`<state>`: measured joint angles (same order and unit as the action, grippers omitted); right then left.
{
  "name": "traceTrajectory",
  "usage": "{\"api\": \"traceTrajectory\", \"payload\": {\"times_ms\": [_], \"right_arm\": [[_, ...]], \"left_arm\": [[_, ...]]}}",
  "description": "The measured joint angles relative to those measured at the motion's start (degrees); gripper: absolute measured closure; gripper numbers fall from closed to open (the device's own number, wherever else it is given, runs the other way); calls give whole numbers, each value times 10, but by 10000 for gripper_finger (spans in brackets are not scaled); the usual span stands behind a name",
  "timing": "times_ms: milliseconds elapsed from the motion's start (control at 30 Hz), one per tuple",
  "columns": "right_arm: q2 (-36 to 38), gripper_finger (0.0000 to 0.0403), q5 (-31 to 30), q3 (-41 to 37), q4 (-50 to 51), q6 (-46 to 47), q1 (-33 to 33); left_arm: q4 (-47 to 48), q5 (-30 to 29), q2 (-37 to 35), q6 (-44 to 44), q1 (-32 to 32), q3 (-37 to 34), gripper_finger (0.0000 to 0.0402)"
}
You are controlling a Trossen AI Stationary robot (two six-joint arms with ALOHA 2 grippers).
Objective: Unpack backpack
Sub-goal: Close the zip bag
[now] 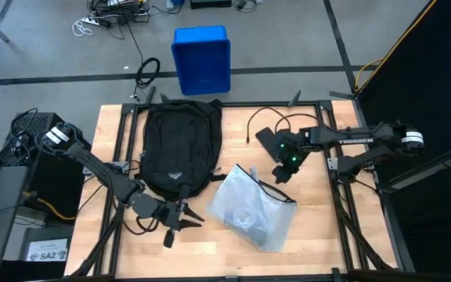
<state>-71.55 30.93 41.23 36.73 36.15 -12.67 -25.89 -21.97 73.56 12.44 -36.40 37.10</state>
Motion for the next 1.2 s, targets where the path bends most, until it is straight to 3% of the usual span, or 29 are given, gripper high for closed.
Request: {"api": "traceTrajectory", "payload": {"times_ms": [133, 367, 567, 800, 933, 1133, 1200], "right_arm": [[0, 239, 42, -32, -45, 2, -8], [0, 192, 53, -35, -46, 13, 11], [-26, 192, 53, -35, -51, 45, 54], [-115, 207, 46, -35, -70, 55, 89], [-162, 240, 27, -35, -115, 27, 96], [-188, 383, 1, -27, -145, -9, 100], [-188, 392, -24, -18, -144, -18, 102]], "left_arm": [[-6, -7, 0, 21, 0, 0, 357], [-9, -20, 0, 22, 4, 0, 357], [-10, -22, 0, 6, 4, 0, 357], [-10, -22, 0, -31, 4, 0, 357], [-13, -21, 0, -48, 3, 0, 357], [-14, -19, 0, -56, 3, 0, 357], [-14, -19, 0, -57, 3, 0, 357]]}}
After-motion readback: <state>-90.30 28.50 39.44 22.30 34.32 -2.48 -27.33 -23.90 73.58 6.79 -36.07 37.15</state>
